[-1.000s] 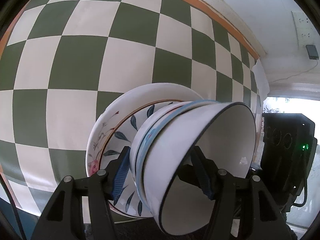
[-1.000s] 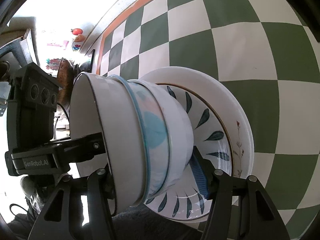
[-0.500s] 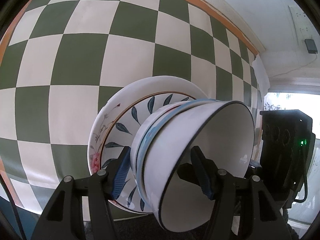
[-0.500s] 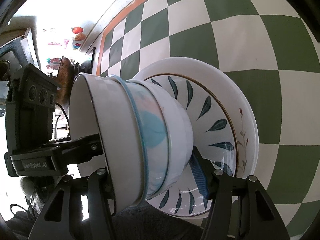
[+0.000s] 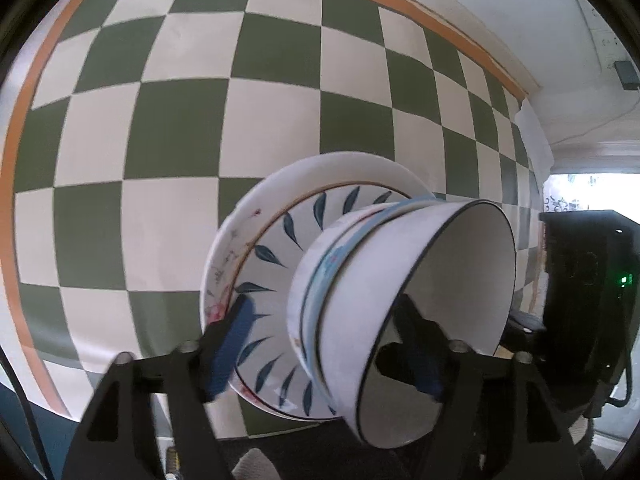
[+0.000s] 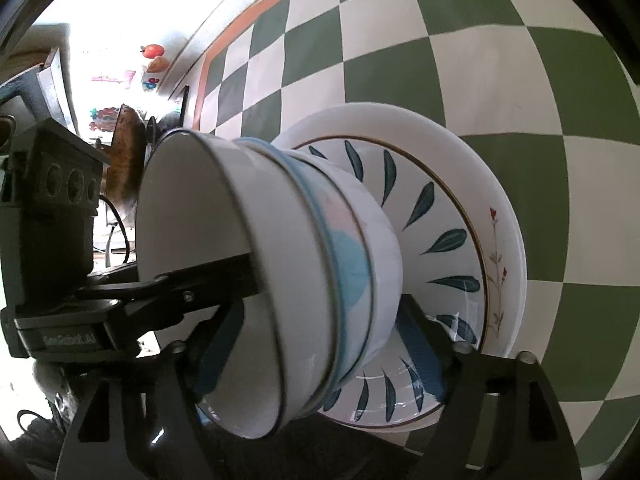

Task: Organize plates and bowls
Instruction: 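Lower the bowl stack with both tools onto the blue-striped plate, then open both tools and lift them away from the bowls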

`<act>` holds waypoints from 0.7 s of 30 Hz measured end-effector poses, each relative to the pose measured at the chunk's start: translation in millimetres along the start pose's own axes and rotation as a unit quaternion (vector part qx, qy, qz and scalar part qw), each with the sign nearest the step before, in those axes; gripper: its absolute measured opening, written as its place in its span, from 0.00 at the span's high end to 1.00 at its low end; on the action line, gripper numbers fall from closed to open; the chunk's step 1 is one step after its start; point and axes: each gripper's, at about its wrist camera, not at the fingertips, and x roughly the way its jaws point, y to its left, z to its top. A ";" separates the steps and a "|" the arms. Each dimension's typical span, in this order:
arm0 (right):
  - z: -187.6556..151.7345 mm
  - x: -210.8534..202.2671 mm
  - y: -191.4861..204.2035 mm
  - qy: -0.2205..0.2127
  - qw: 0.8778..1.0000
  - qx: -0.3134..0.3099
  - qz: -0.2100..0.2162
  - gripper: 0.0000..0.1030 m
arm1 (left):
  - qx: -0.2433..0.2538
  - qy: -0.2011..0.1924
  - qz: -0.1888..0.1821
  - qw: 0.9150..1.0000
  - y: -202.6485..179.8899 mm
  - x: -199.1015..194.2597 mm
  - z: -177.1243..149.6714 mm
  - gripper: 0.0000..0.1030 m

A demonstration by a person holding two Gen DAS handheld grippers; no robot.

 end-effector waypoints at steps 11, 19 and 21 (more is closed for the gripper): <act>-7.4 -24.4 4.5 -0.030 0.998 -0.011 -0.053 0.10 | 0.019 -0.059 0.037 0.997 -1.5 -26.8 -7.4 0.02; -33.9 -71.5 22.2 -0.105 0.983 -0.034 -0.148 0.09 | 0.045 -0.203 0.128 0.970 -16.8 -86.4 -33.7 0.02; -47.5 -89.2 31.8 -0.133 0.975 -0.039 -0.176 0.08 | 0.048 -0.234 0.149 0.960 -21.6 -102.1 -41.3 0.02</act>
